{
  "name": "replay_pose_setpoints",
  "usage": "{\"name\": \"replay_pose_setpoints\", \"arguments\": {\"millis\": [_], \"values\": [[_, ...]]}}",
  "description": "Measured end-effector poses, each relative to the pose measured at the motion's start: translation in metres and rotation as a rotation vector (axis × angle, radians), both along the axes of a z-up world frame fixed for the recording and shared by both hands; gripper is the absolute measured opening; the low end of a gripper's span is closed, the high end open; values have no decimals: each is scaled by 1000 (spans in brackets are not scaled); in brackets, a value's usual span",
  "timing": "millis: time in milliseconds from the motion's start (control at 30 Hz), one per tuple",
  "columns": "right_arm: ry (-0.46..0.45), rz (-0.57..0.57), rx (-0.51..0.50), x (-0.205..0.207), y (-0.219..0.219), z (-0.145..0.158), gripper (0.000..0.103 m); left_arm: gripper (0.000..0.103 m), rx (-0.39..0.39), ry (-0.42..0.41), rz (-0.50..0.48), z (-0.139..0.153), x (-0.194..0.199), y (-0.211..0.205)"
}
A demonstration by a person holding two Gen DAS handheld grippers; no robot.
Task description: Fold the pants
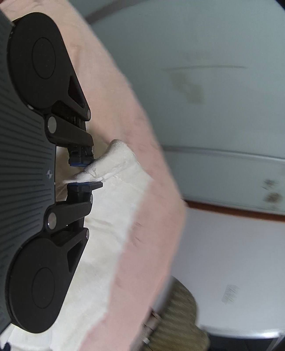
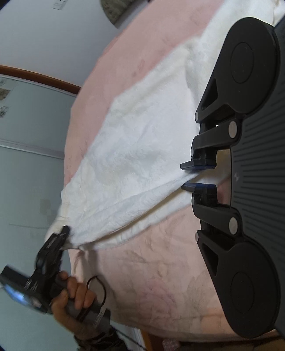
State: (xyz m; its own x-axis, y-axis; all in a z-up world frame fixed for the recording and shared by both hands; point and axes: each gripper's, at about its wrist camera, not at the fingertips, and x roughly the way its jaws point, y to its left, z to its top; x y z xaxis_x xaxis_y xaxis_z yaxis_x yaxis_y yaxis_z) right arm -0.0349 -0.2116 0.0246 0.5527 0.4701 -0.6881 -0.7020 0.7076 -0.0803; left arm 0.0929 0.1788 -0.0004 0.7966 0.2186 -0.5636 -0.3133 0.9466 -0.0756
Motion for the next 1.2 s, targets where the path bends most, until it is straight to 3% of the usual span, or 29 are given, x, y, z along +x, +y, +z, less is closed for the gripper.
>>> {"name": "replay_pose_setpoints", "arguments": {"millis": [67,133,167,233,333,400,467,533,700,800,933,1067,1200], "values": [[7,-14,10,1,1,-3,12,21,24,47,4,-11,2,-1],[20,-38,48,4,-4,-2,12,26,109,32,-1,-10,-4,-11],[31,-51,71,5,-7,-1,13,39,147,29,-2,-8,-7,-15],[43,-67,95,3,-14,2,16,52,200,26,36,-1,-12,-18],[40,-89,170,-9,-37,13,37,54,228,-16,123,16,-23,-15],[37,-152,240,-15,-63,19,58,54,250,-55,175,29,-31,-14],[46,-256,302,-16,-93,21,59,54,260,-89,155,41,-35,-25],[59,-406,361,-14,-127,19,59,54,260,-92,42,48,-35,-46],[119,-818,606,-12,-218,9,60,55,334,-84,-406,42,-42,-136],[116,-956,770,-14,-262,4,71,56,357,-75,-724,32,-55,-194],[135,-1049,940,-7,-302,-4,72,59,416,-109,-1042,18,-80,-254],[282,-1103,1032,12,-319,-29,72,56,549,-165,-1183,-3,-96,-291],[337,-1065,1050,24,-321,-36,72,41,588,-108,-1229,-20,-86,-310]]}}
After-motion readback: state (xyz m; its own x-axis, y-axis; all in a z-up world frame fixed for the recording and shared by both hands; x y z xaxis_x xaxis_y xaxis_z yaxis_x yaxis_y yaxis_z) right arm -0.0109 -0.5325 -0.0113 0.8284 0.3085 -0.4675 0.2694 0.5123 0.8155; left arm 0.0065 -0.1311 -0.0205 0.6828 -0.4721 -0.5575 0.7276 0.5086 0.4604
